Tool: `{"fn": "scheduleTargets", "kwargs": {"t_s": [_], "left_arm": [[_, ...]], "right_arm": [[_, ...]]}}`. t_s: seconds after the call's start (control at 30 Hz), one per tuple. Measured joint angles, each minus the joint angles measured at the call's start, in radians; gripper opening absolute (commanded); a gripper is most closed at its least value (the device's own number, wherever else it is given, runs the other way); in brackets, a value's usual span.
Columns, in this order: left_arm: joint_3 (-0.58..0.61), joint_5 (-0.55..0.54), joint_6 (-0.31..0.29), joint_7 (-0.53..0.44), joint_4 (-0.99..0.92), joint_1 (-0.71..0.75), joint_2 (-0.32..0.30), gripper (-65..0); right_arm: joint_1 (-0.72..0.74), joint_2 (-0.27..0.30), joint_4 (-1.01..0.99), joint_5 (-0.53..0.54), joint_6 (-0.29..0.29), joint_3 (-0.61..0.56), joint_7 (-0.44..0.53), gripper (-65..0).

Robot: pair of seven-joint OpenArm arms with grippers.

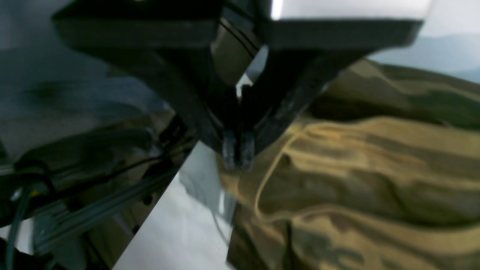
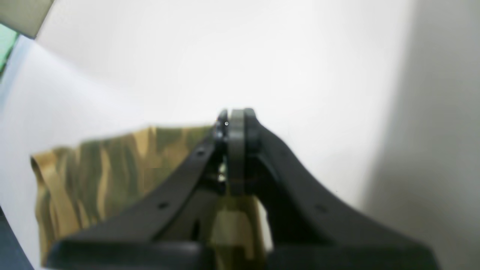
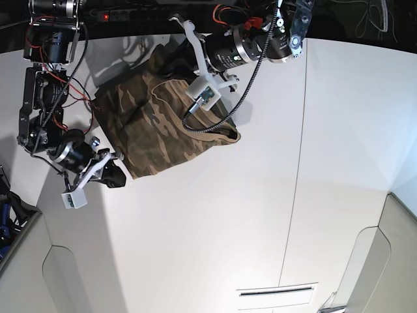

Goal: Fold the T-shirt properly
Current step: 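Fold the held end over onto the stack toward the left gripper, then grip the folded bundle's sides with both grippers and square it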

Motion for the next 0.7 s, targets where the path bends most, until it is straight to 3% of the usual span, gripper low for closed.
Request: {"fn": "scheduleTargets", "kwargs": {"t_s": [0.37,0.7], "left_arm": [[-0.060,0.115,0.000,-0.001,-0.191,-0.044,0.000,-63.7],[-0.226,0.125,-0.004,-0.007,-0.203,-0.074,0.001,-63.7]], "right_arm": [[0.066,-0.022,-0.004,0.003,0.000,-0.025,0.000,-65.0],[0.068,-0.022,-0.023,-0.074,0.000,-0.244,0.000,-65.0]]}}
